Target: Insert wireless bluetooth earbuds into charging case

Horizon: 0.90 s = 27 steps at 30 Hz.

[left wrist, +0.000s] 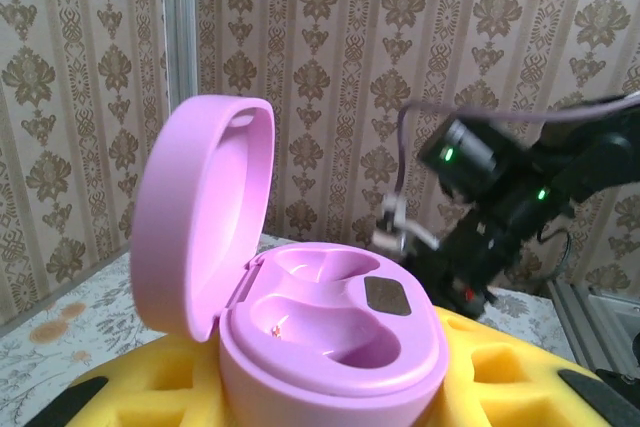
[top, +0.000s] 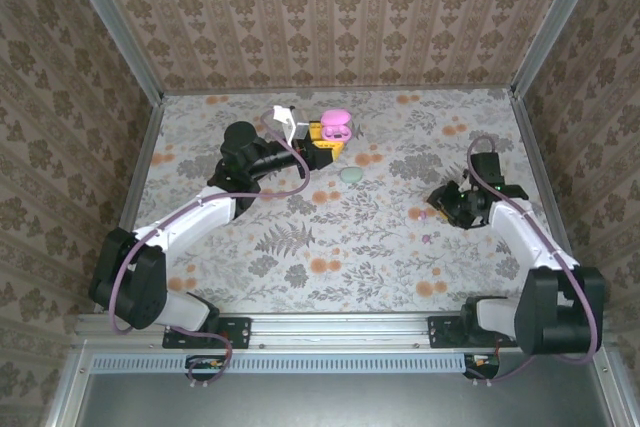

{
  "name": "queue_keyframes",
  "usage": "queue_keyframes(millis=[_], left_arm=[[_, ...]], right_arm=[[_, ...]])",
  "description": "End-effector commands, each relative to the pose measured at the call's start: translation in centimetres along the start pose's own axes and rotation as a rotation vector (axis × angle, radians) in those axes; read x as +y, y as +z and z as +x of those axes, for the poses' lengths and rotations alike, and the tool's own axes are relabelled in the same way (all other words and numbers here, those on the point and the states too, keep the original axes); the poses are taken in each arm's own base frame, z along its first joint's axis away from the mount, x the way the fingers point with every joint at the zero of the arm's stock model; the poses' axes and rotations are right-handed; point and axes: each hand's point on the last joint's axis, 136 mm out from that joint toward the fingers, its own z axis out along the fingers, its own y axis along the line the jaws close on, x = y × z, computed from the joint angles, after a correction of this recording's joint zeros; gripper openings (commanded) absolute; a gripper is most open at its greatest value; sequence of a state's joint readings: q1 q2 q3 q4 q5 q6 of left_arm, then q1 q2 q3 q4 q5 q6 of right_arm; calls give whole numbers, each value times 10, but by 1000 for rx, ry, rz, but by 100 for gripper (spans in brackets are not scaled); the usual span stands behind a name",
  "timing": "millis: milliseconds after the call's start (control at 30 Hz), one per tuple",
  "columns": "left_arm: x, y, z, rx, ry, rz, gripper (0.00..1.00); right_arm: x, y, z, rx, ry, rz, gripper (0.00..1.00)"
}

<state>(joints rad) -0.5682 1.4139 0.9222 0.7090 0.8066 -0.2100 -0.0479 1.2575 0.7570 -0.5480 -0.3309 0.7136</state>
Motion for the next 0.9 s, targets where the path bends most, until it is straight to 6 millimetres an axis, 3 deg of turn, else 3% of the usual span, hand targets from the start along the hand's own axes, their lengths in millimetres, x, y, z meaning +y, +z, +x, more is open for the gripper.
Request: queue_keyframes(millis=[0,300,867], left_arm=[[-1,1,-4,-25,14,3,31],[0,2,-4,-23,6,4,31],[4,6,-4,-15,-6,8,31]], right_arm=[[-3,14,5,60,-12,10,34],[-8,45,-3,137,-75,59,33],[-12,59,-3,198,-149,77,31]])
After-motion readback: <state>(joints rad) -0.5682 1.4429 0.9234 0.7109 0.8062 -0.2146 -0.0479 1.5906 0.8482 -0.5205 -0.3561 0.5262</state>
